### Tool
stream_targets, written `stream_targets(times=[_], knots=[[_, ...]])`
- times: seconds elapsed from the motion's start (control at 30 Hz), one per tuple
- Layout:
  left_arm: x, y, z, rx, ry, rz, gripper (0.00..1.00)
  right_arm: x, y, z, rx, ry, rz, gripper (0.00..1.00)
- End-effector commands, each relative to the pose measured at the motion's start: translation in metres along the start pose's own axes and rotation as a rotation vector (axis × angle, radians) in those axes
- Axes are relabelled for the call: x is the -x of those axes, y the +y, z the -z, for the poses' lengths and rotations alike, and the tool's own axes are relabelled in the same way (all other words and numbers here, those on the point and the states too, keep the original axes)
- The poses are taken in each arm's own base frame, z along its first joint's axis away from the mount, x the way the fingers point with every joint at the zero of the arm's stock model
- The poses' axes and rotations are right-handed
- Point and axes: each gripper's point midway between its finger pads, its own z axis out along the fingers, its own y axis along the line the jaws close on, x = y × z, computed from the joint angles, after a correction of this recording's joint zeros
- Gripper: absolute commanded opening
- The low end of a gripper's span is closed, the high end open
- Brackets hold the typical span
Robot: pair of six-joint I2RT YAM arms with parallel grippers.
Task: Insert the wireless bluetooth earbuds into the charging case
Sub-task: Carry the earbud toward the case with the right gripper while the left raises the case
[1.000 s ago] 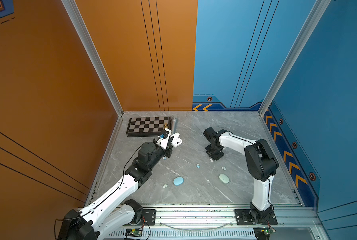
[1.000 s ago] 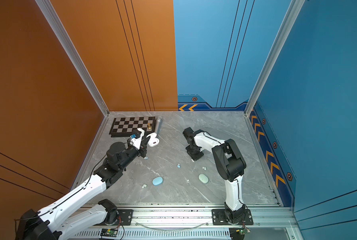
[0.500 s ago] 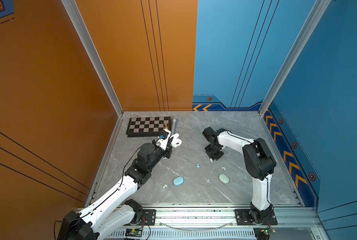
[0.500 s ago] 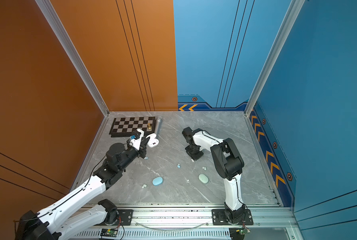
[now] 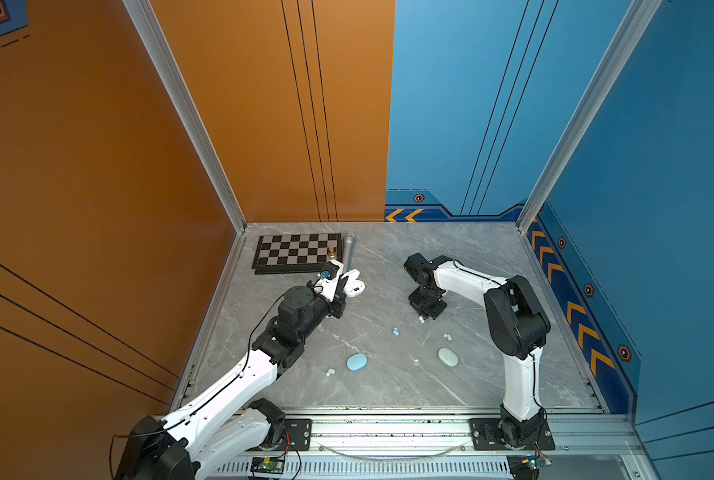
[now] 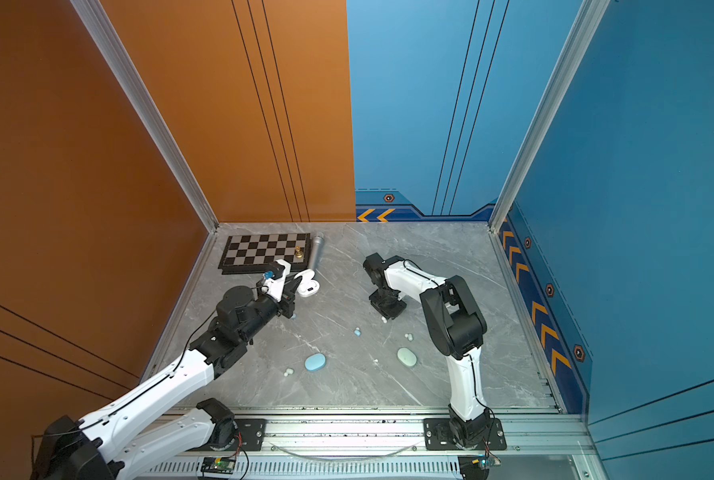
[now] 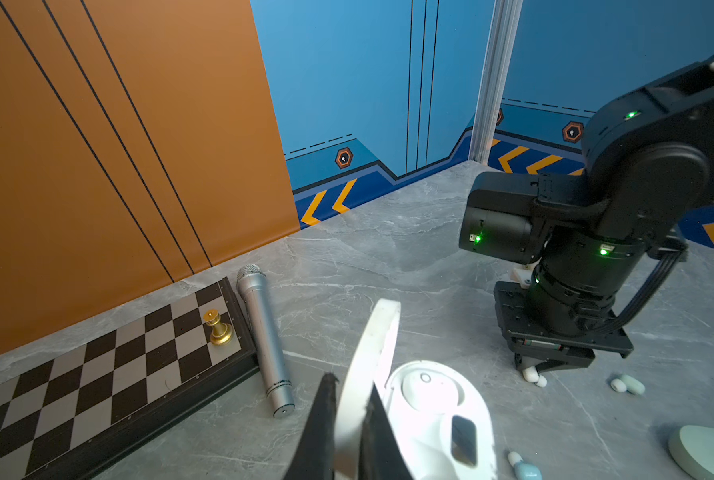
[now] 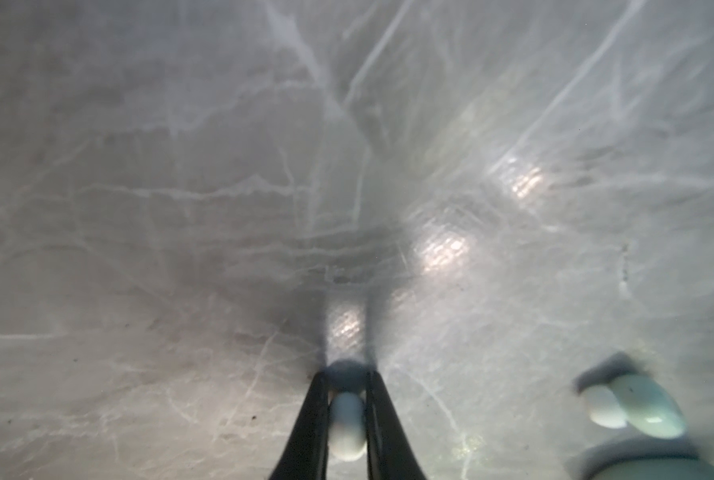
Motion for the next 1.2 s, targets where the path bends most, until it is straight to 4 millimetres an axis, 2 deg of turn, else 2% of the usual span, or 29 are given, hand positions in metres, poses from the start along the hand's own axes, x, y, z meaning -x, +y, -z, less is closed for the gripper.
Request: stream_targets(times=[0.0, 0.13, 0.23, 0.43, 0.57, 0.73, 0.97, 1.17], knots=[[0.013, -0.007, -0.006, -0.032, -0.033, 0.015, 0.00, 0.017, 0.010, 0.027, 0.064, -0.043, 0.149, 0.12], [0.017, -0.011, -0.015, -0.049, -0.040, 0.045, 0.00, 0.020, 0.030, 0.056, 0.210, 0.000, 0.283, 0.12], [0.018, -0.015, -0.023, -0.065, -0.044, 0.075, 0.00, 0.016, 0.046, 0.086, 0.355, 0.038, 0.393, 0.11], [0.027, -0.030, -0.038, -0.127, -0.081, 0.115, 0.00, 0.004, 0.072, 0.159, 0.698, 0.039, 0.553, 0.08], [0.035, -0.034, -0.046, -0.153, -0.125, 0.157, 0.00, -0.004, 0.073, 0.208, 0.891, 0.042, 0.616, 0.08], [0.043, -0.040, -0.056, -0.182, -0.139, 0.166, 0.00, -0.014, 0.066, 0.257, 1.090, 0.054, 0.667, 0.08], [0.056, -0.049, -0.070, -0.231, -0.164, 0.186, 0.00, -0.036, 0.066, 0.302, 1.310, 0.083, 0.715, 0.09], [0.066, -0.059, -0.077, -0.278, -0.180, 0.192, 0.00, -0.060, 0.076, 0.317, 1.378, 0.114, 0.791, 0.09]])
